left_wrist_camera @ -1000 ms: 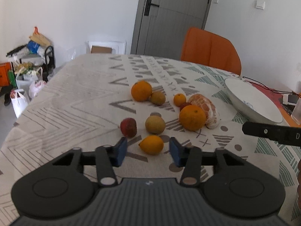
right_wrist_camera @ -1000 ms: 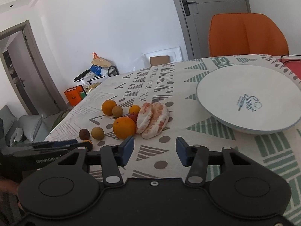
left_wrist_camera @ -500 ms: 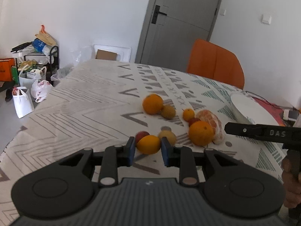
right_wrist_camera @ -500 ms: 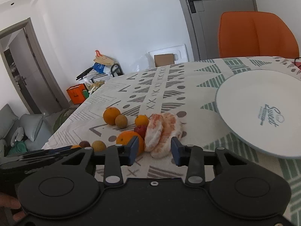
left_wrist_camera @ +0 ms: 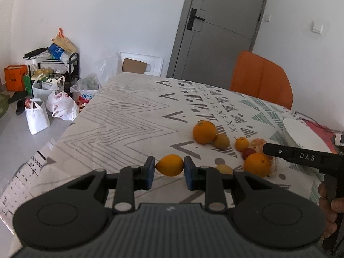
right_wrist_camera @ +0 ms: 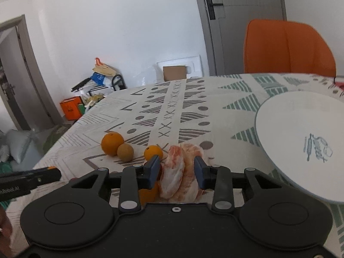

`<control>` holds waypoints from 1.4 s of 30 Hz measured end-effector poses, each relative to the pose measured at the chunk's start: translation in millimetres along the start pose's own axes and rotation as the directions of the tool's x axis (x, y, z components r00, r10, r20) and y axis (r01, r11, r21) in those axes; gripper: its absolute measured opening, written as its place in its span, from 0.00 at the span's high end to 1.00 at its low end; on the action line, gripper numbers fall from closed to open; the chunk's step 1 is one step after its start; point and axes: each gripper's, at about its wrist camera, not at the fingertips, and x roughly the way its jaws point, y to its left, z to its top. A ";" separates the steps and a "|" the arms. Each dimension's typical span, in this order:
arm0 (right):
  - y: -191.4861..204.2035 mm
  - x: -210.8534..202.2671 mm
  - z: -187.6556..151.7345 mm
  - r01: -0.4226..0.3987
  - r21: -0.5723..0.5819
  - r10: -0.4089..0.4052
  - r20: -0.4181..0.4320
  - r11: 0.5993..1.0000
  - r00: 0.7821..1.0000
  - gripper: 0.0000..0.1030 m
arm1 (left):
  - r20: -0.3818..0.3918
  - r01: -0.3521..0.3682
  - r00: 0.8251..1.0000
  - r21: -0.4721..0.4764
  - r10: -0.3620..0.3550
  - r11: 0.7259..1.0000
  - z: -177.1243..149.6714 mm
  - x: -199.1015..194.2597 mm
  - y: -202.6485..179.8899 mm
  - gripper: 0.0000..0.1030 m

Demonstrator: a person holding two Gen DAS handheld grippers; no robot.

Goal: Organize fruits
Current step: 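Lift the small orange with the left gripper while the right carries the pomelo segment to the white plate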

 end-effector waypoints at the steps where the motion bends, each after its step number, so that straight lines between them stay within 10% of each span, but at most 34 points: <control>1: 2.2 1.2 -0.1 0.007 -0.013 -0.006 0.002 1.000 1.000 0.68 | 0.004 -0.002 1.000 0.010 0.002 1.000 0.7 -0.3 -1.6 0.73; 8: 2.4 1.2 -0.2 -0.021 -0.039 0.021 -0.015 0.999 1.000 0.83 | 0.009 0.008 1.000 0.007 -0.008 1.000 1.0 -0.5 -10.7 0.73; 42: -81.0 -95.3 2.2 0.055 0.112 -0.077 0.207 0.992 0.975 0.83 | 0.059 0.171 0.981 0.171 -0.183 0.970 21.6 2.7 -126.5 0.73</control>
